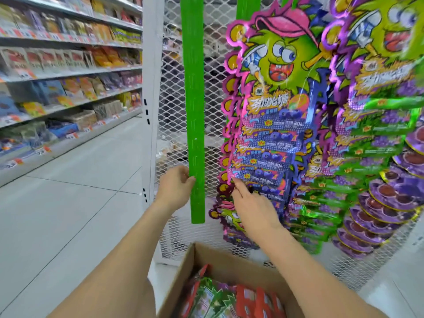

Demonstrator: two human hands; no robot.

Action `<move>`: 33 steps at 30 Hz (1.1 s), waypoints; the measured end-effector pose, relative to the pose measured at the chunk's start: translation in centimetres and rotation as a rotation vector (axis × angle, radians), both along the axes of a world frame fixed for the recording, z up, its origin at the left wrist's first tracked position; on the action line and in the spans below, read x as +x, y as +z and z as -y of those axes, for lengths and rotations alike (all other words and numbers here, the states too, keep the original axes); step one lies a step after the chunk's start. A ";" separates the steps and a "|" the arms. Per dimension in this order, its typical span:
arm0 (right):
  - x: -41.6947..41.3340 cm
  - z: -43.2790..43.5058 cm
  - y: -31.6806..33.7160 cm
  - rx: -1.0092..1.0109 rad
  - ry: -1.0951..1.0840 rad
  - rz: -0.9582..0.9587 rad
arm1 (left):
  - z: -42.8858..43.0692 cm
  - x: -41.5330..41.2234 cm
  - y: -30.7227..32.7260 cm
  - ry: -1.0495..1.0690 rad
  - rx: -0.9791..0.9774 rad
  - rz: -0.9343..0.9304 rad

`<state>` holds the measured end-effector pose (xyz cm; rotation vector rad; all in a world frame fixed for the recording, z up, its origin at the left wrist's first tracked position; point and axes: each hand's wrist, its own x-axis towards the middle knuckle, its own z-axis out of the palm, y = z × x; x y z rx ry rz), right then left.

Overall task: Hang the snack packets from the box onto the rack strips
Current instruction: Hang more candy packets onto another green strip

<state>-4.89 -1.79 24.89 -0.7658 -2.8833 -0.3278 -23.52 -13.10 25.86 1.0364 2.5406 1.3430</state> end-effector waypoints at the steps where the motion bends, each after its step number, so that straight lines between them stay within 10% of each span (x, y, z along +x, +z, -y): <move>1: 0.1 0.0 0.0 0.015 -0.012 0.025 | 0.1 0.0 -0.1 0.030 -0.030 -0.027; 7: 1.1 0.8 -0.1 0.037 -0.113 0.098 | 0.4 1.8 0.0 0.278 -0.058 -0.359; 12: 1.2 0.3 -0.1 -0.032 -0.103 0.117 | -3.5 3.8 -0.1 0.003 0.138 -0.263; 33: 1.7 -0.8 0.6 -0.132 -0.067 0.070 | -6.9 2.4 -0.4 0.313 -0.008 -0.257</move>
